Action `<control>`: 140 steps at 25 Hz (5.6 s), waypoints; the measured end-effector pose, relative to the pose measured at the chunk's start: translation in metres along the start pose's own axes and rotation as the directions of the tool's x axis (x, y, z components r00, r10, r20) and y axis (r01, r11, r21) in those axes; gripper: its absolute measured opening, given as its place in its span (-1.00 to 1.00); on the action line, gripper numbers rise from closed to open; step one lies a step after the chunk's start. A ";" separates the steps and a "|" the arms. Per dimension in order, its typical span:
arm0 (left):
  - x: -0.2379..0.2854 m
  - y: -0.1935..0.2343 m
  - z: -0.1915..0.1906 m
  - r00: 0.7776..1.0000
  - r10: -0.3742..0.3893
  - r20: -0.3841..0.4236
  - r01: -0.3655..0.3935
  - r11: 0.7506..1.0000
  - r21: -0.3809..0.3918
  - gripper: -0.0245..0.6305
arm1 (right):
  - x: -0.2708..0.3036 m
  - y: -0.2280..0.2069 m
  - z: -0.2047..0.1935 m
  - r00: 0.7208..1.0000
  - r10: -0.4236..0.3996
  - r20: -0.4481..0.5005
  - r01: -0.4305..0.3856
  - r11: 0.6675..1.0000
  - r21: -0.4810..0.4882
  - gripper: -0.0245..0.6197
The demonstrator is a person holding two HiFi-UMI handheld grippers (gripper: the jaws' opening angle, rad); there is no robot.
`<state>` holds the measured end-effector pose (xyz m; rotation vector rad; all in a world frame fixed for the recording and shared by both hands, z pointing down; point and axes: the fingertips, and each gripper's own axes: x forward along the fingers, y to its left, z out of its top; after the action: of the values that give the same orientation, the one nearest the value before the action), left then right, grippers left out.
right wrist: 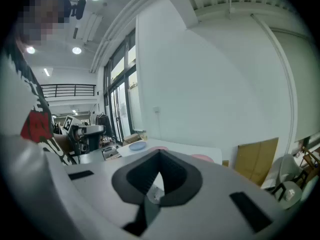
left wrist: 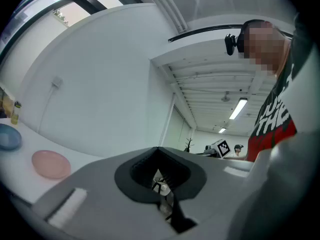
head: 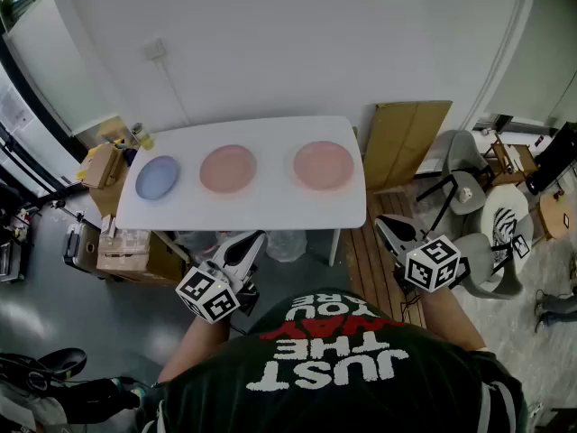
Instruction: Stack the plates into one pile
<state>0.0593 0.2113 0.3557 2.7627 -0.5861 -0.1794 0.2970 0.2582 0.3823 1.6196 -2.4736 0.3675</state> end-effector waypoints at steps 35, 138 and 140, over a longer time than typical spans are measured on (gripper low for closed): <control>0.126 -0.045 -0.035 0.997 0.038 -0.063 -0.038 0.999 0.008 -0.92 | -0.029 -0.106 -0.027 0.994 0.111 -0.003 -0.111 0.994 -0.004 -0.90; -0.001 0.476 -0.139 0.573 0.716 -0.398 -0.795 0.368 -0.483 -0.34 | 0.344 -0.178 0.007 0.943 0.291 -0.163 -0.297 0.955 -0.012 -0.90; 0.016 0.433 -0.120 0.641 0.706 -0.300 -0.741 0.470 -0.479 -0.35 | 0.328 -0.190 0.003 0.937 0.315 -0.150 -0.319 0.948 -0.008 -0.90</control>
<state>-0.0666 -0.1381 0.6090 1.7210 -1.3837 -0.0478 0.3397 -0.1029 0.4888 1.1321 -2.6086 0.4670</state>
